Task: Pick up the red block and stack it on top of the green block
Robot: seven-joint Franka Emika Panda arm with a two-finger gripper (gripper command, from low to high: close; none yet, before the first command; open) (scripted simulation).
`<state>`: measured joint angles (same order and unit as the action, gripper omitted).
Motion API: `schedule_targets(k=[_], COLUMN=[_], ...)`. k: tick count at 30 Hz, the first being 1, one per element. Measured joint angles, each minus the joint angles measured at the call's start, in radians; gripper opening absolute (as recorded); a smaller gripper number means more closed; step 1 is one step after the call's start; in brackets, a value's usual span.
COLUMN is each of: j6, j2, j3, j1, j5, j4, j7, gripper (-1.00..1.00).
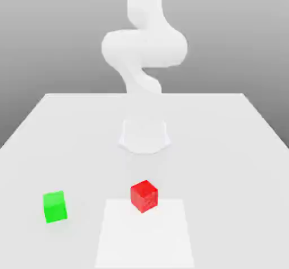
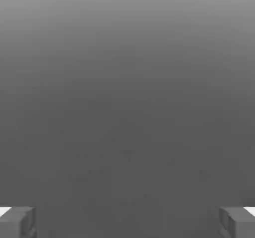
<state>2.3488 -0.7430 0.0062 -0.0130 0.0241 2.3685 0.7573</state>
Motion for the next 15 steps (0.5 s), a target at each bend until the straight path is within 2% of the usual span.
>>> schedule_targets(k=[8,15], j6=[0.185,0.370], j2=[0.224,0.443], j3=[-0.033,-0.118], j1=[-0.044,-0.089], j5=[0.067,0.076], j4=[0.258,0.511], j7=[-0.182,-0.414], gripper=[0.00,0.00])
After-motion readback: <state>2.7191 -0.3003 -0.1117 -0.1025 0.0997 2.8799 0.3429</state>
